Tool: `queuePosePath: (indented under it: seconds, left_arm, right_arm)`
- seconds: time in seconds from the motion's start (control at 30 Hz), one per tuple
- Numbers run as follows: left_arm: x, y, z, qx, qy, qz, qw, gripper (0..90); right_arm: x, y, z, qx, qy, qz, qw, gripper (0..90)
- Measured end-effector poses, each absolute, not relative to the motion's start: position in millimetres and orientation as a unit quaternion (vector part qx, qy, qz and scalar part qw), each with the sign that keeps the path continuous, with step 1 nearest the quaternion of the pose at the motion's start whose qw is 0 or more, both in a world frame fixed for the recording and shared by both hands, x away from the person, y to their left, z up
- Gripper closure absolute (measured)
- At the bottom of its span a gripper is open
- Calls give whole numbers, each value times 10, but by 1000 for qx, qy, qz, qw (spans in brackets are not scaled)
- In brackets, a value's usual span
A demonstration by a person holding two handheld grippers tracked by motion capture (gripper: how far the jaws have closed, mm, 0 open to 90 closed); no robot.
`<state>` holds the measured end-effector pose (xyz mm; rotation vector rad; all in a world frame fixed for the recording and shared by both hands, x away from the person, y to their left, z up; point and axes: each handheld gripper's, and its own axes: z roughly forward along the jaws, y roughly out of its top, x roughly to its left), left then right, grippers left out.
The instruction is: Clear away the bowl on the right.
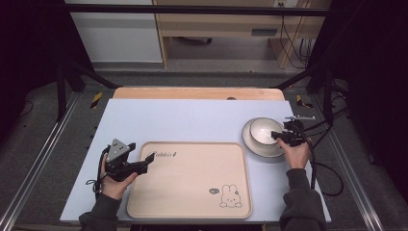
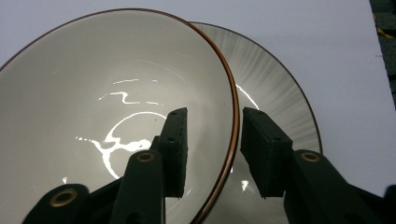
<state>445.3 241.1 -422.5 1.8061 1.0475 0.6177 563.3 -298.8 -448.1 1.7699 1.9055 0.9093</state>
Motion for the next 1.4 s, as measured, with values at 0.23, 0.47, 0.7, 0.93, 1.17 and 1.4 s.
queuePosePath:
  seconds: [0.23,0.47,0.7,0.93,1.17,1.4]
  left_arm:
    - [4457,2406,-4231,736,426,251,462,184]
    - [4462,2403,-4239,738,426,251,460,189]
    - [4465,2395,-4247,739,427,249,457,193]
    - [4469,2408,-4248,737,429,249,459,197]
    - [4463,2399,-4242,738,426,249,459,199]
    - [4463,2407,-4237,737,429,249,460,203]
  right_arm:
    - [5667,-2977,-4488,634,685,314,177,707]
    - [5690,-2970,-4471,649,677,304,169,760]
    - [5708,-3000,-4460,665,660,315,155,797]
    - [5691,-2982,-4411,666,655,318,163,825]
    - [5652,-2921,-4355,658,659,316,182,827]
    - [5634,-2917,-4332,657,658,316,189,828]
